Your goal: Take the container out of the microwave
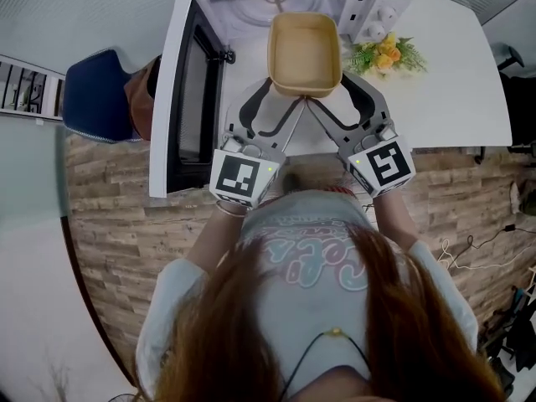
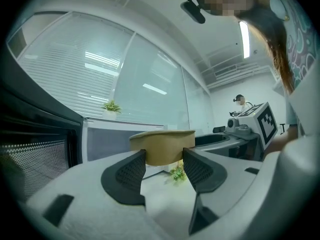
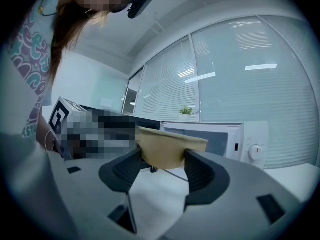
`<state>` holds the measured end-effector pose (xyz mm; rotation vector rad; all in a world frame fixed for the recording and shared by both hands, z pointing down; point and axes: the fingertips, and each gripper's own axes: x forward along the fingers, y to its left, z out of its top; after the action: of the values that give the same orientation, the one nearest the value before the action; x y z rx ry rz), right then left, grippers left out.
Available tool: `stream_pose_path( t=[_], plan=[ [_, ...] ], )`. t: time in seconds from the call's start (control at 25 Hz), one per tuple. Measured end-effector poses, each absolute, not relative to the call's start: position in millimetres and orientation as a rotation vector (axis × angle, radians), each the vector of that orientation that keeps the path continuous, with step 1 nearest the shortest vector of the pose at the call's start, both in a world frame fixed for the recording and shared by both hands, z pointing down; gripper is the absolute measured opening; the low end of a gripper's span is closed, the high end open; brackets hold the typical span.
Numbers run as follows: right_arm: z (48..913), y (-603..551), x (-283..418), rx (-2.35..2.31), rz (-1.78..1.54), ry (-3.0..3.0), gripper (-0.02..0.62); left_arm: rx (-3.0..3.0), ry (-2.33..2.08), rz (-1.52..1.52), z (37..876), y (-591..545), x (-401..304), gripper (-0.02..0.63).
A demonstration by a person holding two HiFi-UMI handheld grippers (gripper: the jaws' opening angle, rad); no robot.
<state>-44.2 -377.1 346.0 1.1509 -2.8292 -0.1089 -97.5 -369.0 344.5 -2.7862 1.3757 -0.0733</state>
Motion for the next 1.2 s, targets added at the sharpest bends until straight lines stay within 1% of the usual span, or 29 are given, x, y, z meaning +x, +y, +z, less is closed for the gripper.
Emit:
stream_pose_path(
  t=[0.2,0.36,0.52,1.2],
  plan=[
    [337.5,-362.8,-39.0,1.147,-0.187,-2.843,0.264,-2.749,1.394,-0.073,335.0,-353.8,-90.4,0.232],
    [332.7,-340.1,-26.9,1.127,-0.203,-2.829,0.264,-2.719,1.432,-0.075,332.1,-328.2,-78.7,0.232],
    [324.9,-308.5,-15.1,1.066,-0.29,-2.896,0.264,-2.709,1.481,-0.051,329.5,-297.4,-62.7,0.232],
    [320.8,-154.0,40.9,0.939,-0.315,-2.996,0.264,-2.597,1.622,-0.028,329.2,-137.7,-7.4,0.23]
  ],
)
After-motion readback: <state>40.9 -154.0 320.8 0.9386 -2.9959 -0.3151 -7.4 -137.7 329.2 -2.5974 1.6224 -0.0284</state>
